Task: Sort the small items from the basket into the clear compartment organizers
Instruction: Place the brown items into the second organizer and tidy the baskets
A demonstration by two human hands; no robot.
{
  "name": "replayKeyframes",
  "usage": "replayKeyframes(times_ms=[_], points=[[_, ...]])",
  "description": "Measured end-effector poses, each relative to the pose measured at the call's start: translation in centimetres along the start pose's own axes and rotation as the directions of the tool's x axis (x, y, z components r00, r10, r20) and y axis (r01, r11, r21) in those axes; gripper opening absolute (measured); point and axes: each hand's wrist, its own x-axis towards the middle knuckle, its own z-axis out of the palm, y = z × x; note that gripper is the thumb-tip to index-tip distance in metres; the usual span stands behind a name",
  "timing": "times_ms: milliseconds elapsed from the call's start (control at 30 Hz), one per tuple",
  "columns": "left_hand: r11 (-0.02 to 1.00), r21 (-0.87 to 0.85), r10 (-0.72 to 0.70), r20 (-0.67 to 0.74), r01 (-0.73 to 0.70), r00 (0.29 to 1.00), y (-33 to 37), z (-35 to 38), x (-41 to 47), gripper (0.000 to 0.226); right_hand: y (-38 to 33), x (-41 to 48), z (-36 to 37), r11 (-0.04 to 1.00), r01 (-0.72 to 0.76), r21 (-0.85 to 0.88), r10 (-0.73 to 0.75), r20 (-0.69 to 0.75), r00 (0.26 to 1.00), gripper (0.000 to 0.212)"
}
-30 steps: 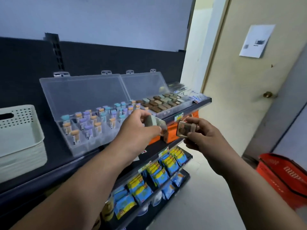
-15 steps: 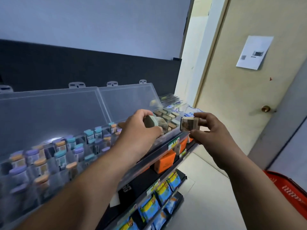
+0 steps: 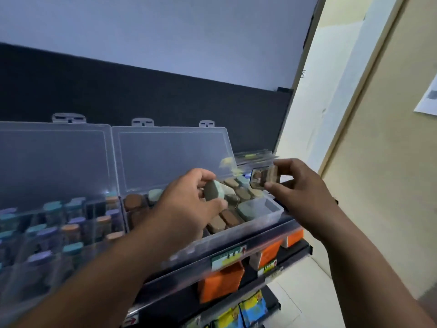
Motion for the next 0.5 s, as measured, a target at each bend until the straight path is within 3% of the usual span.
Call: replayKeyframes(times_ms=[200,367,500], points=[[0.978,0.202,-0.04,-0.082,0.056,0.996,1.2,6.9,3.6,0.037,6.9,5.3,-3.0,0.992,0.097,-0.078,-0.077,0.225,0.971,0.043],[0.912,0.403,-0.036,-0.109,0.078,0.993,1.9,9.9,4.9,0.043,9.8,7.9,-3.4,0.987,0.129,-0.097,-0.074,0.434,0.898,0.05],[0.847,0.525,-0.023,-0.121,0.083,0.992,2.0,11.4,6.0,0.037,11.3,9.2,-2.5,0.977,0.18,-0.118,-0.094,0.517,0.851,0.039]])
